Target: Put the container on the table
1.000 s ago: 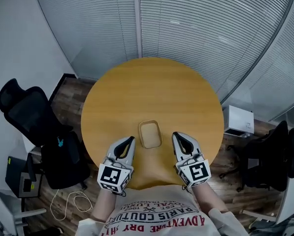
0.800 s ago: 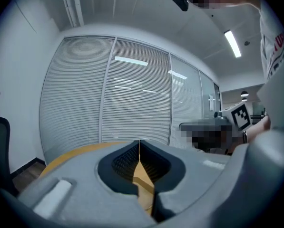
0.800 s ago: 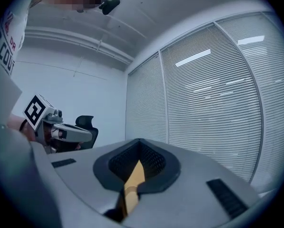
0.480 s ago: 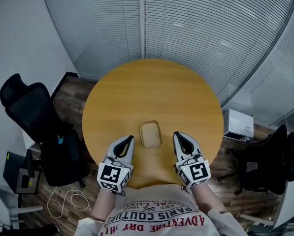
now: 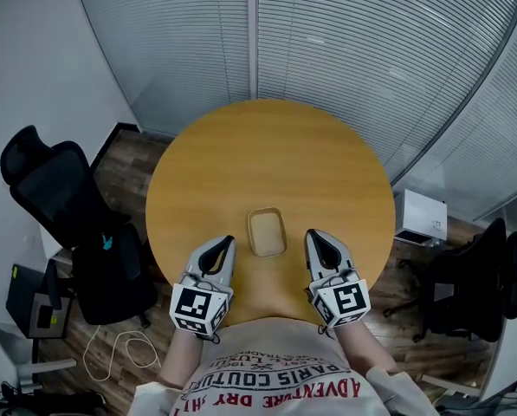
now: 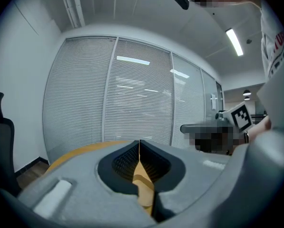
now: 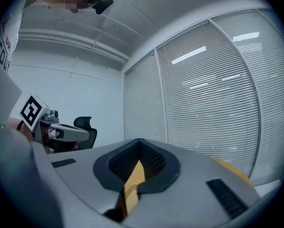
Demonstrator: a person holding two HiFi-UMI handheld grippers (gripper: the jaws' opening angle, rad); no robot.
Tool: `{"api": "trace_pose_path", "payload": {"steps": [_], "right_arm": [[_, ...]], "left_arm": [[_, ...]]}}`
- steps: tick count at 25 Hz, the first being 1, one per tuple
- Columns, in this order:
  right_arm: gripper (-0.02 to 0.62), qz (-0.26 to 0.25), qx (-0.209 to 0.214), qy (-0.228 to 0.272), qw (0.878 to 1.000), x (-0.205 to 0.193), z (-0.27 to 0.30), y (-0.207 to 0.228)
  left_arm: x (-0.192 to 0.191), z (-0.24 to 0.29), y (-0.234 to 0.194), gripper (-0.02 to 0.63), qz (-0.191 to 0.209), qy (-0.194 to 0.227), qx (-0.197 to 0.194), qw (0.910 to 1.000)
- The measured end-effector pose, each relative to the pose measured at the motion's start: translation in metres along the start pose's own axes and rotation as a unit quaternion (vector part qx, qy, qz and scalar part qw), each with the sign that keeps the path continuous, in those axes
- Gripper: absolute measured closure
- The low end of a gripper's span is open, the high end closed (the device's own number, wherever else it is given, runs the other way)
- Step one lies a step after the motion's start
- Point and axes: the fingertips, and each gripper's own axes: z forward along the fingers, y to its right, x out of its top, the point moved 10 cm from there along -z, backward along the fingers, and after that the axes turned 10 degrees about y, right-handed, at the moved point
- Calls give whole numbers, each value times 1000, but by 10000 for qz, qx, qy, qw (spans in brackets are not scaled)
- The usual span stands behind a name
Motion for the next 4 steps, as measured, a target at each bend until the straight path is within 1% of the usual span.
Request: {"api": "trace_pose_path", "payload": {"steps": [4], "right_arm": [[588,41,-15,-53,10000,-1,3,-1]], "left_arm": [[2,2,-3,594,11,6,-5,10000]]}}
